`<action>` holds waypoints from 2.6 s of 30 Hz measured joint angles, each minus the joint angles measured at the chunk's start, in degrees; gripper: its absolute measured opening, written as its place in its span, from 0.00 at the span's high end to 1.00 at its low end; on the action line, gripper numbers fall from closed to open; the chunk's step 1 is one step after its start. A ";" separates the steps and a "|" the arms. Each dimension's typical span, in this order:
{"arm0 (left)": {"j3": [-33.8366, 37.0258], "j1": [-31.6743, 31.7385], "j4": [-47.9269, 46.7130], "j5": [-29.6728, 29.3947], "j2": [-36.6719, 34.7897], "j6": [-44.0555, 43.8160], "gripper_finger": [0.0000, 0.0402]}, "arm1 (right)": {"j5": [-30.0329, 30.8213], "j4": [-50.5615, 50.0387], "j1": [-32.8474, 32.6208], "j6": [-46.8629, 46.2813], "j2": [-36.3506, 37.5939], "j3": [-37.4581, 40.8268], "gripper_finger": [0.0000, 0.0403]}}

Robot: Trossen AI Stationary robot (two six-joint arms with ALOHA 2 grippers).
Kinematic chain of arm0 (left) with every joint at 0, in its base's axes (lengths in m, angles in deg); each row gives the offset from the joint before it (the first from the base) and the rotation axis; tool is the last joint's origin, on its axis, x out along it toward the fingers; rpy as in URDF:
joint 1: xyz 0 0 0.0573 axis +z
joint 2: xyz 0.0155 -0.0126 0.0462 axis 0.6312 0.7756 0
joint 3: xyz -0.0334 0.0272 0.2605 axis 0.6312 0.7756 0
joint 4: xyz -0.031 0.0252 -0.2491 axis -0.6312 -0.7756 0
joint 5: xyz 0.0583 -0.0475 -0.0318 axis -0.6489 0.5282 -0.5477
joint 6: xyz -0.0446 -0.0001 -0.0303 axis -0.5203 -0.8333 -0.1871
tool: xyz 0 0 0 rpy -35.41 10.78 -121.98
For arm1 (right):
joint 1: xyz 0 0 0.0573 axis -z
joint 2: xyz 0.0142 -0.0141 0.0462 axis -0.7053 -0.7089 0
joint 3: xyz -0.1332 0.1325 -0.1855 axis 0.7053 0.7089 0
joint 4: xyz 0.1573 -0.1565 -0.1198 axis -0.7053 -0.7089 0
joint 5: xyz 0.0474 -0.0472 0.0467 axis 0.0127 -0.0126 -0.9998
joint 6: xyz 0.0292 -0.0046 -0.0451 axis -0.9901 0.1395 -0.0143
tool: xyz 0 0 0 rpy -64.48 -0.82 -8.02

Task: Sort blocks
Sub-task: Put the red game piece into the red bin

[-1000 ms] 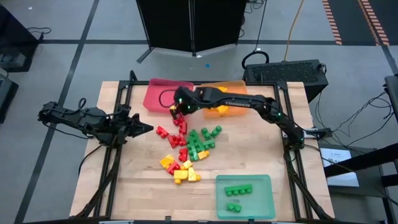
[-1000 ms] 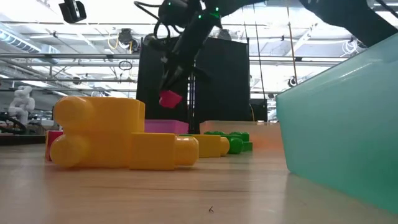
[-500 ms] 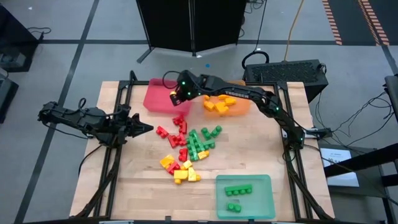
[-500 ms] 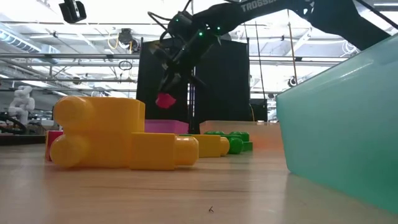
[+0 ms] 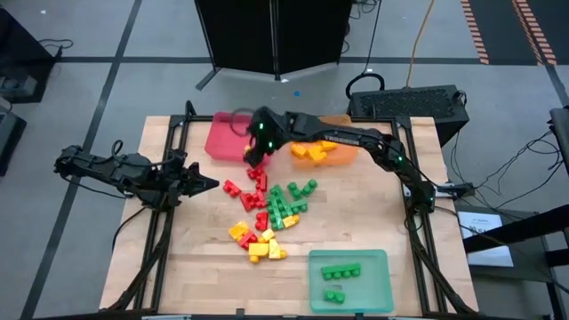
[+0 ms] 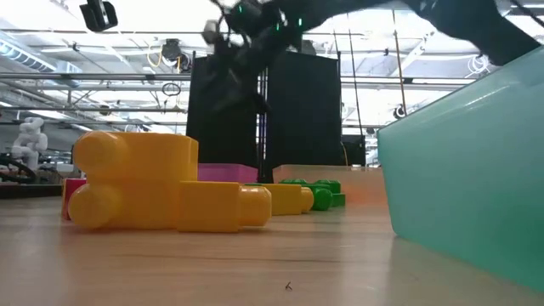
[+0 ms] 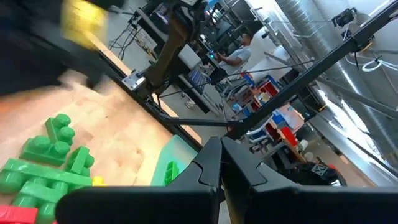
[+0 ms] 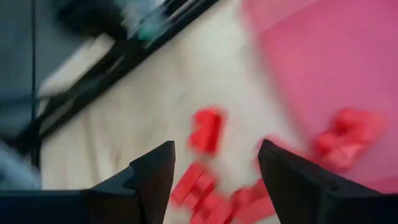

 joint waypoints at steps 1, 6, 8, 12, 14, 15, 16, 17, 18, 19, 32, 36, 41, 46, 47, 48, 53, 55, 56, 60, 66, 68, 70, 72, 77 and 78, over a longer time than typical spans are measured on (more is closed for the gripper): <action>0.00 -0.01 -0.39 0.18 -0.01 0.00 0.97 | 0.13 -1.57 -1.63 2.52 0.28 -0.02 0.44; 0.00 0.00 -0.64 0.29 -0.04 -0.02 0.97 | 10.70 -10.66 -9.13 24.38 -0.81 0.01 0.44; 0.00 0.00 -0.65 0.39 -0.04 -0.01 0.97 | 17.43 -13.17 -10.87 35.44 -1.70 0.01 0.42; 0.00 0.00 -0.65 0.41 -0.04 -0.02 0.97 | 25.45 -13.06 -11.85 48.03 -2.86 0.01 0.40; 0.00 0.00 -0.65 0.42 -0.04 -0.02 0.97 | 25.57 -12.54 -11.77 52.83 -2.96 0.01 0.40; 0.00 0.00 -0.65 0.42 -0.04 -0.02 0.97 | 25.13 -12.56 -11.62 55.89 -2.96 0.01 0.40; 0.00 0.00 -0.65 0.42 -0.03 -0.02 0.97 | 24.27 -12.56 -11.39 59.49 -3.00 0.01 0.40; 0.00 0.00 -0.65 0.42 -0.04 -0.02 0.97 | 23.91 -12.41 -11.20 62.97 -3.25 0.01 0.40; 0.00 0.00 -0.68 0.42 -0.04 -0.02 0.97 | 23.56 -12.29 -10.97 66.19 -3.41 0.01 0.40; 0.00 -0.01 -0.68 0.42 -0.04 0.00 0.97 | 23.16 -12.37 -10.78 68.81 -3.55 0.01 0.41; 0.04 -0.01 -4.23 -3.31 -3.16 1.05 0.97 | 25.69 -10.97 -9.42 86.18 -10.83 0.01 0.41; 0.04 0.00 -5.63 -6.49 -8.77 3.26 0.97 | 25.93 -8.90 -9.44 86.58 -10.91 0.01 0.42; 0.00 -0.01 -14.46 -11.27 -16.50 2.91 0.97 | 25.54 -7.63 -8.89 88.12 -10.89 0.01 0.42; 0.00 0.00 -17.40 -15.47 -19.80 3.42 0.97 | 21.97 -8.92 -8.48 89.44 -11.63 0.01 0.42; 0.00 -0.01 -17.25 -15.63 -19.88 3.55 0.97 | 21.72 -9.11 -8.47 89.55 -11.88 0.06 0.42; 0.00 0.00 -17.30 -15.79 -19.89 3.82 0.97 | 21.50 -8.96 -8.44 89.73 -12.36 0.09 0.42; 0.00 -0.02 -17.34 -15.87 -19.58 3.98 0.97 | 21.70 -8.72 -8.75 88.45 -14.47 -0.10 0.43; 0.00 -0.02 -17.33 -15.84 -19.58 3.96 0.97 | 23.34 -8.51 -9.28 88.00 -15.08 -0.18 0.46; 0.00 0.00 -17.25 -15.84 -19.61 3.96 0.97 | 24.74 -8.44 -9.56 88.00 -15.14 -0.19 0.48; 0.00 -0.02 -17.23 -15.65 -19.58 3.96 0.97 | 27.15 -7.90 -10.18 87.08 -15.26 -0.17 0.64; 0.00 0.00 -17.24 -15.22 -19.58 3.96 0.97 | 33.26 -8.73 -11.29 83.65 -14.98 -0.17 0.96; 0.00 -0.02 -17.26 -14.65 -19.58 3.93 0.97 | 33.51 -9.14 -11.69 82.24 -14.74 -0.12 0.97; 0.00 0.00 -17.27 -14.41 -19.58 3.93 0.97 | 33.10 -9.78 -11.96 80.80 -14.27 -0.48 0.97; 0.00 -0.02 -17.22 -14.39 -19.58 3.94 0.97 | 32.54 -11.50 -12.37 78.63 -14.37 -2.39 0.98; 0.00 -0.02 -17.32 -13.59 -19.58 3.98 0.97 | 31.21 -15.74 -13.02 73.82 -14.32 -10.43 0.99; 0.00 -0.02 -17.31 -13.21 -19.58 3.98 0.97 | 31.20 -16.51 -12.98 72.87 -14.27 -11.90 0.99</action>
